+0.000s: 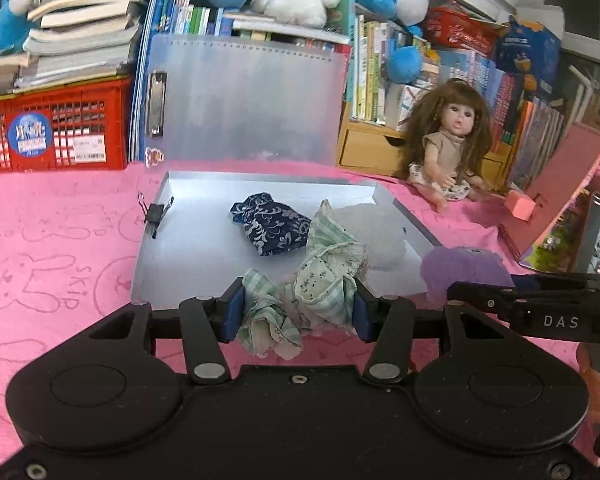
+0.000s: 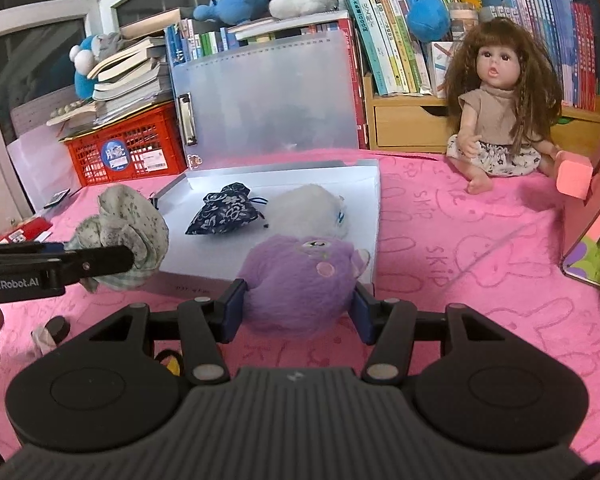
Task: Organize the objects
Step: 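Carry the cloth toward the box with the left tool while the right tool grasps the purple plush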
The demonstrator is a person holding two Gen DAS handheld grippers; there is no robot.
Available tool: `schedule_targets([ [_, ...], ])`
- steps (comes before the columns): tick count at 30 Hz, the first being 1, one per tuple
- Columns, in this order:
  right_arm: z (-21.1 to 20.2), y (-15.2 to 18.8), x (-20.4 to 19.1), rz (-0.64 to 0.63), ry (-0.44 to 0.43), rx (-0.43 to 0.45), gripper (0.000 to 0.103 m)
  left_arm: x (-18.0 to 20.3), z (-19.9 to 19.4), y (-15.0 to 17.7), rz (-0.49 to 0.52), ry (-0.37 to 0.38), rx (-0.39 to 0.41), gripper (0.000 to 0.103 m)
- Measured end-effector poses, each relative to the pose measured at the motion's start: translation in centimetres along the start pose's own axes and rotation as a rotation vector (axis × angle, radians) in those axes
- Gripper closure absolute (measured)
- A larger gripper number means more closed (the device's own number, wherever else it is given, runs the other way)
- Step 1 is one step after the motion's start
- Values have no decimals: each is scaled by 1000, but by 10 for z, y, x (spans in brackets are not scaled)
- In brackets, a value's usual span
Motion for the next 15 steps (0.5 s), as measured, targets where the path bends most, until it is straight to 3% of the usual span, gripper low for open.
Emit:
schedule_targets([
  [15, 30, -17, 9, 29, 4, -14, 45, 13, 34, -18, 14, -10, -12, 53],
])
Point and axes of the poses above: each gripper's, at about its wrist camera, not at the fingertips, and z roughly the way its jaws point, x to its right, y to its underside, the point moved 8 cm from there along z, roughly the way its jaws point, and after that the axes turned 14 degrees about -y, right-handed, at the moved point
